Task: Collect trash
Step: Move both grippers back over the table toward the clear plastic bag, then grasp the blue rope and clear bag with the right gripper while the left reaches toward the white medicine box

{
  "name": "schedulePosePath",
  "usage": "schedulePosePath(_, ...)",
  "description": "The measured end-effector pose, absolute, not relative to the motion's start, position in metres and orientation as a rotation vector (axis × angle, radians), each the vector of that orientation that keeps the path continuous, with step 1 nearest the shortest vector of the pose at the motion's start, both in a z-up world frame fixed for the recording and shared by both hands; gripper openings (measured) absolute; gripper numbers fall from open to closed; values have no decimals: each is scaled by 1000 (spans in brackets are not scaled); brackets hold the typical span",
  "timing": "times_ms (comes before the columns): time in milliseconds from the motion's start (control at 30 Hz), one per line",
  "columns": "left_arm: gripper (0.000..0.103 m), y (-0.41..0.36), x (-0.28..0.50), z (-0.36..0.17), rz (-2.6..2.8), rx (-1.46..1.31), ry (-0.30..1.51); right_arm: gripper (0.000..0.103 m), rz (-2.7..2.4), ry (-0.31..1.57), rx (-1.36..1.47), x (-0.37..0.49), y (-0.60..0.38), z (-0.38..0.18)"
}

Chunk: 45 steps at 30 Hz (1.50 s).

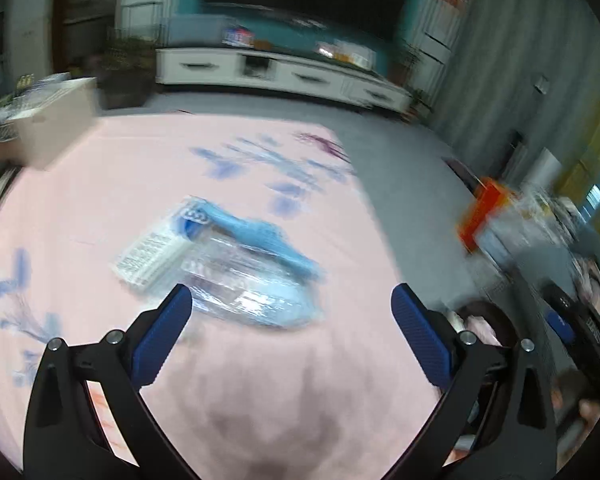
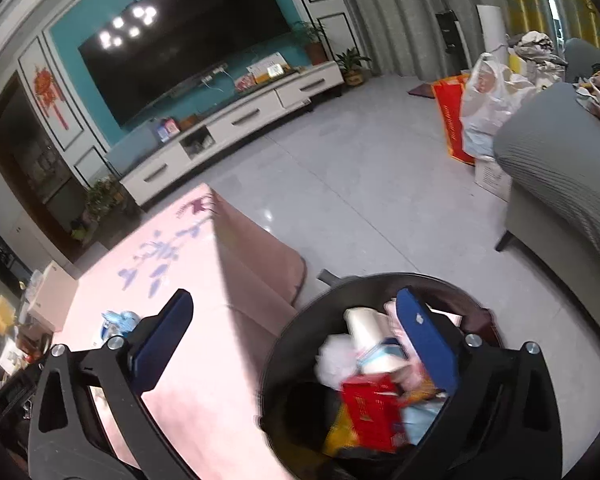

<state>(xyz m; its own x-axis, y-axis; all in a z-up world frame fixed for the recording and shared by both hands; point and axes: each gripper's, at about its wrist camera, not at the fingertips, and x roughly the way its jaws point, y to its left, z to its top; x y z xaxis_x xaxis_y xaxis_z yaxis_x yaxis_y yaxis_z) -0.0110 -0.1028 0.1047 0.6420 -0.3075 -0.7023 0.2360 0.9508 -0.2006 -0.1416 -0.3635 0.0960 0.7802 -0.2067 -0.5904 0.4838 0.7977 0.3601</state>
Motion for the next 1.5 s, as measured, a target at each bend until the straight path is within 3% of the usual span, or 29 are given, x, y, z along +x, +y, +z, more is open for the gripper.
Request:
schedulePosePath(200, 99, -17, 32, 82, -132, -248, 845, 99, -297, 563, 443, -113, -328, 84)
schedulePosePath(467, 99, 35, 49, 62, -80, -278, 886, 99, -220, 625, 374, -88, -283, 68)
schedulePosePath(1033, 99, 44, 75, 44, -104, -329, 913, 99, 15, 685, 327, -2, -205, 99)
schedulePosePath(1267, 99, 27, 82, 29, -114, -286, 960, 98, 23, 754, 238, 56, -179, 79)
schedulePosePath(1500, 99, 21, 84, 24, -125, -279, 971, 92, 41, 858, 382, 70, -195, 32)
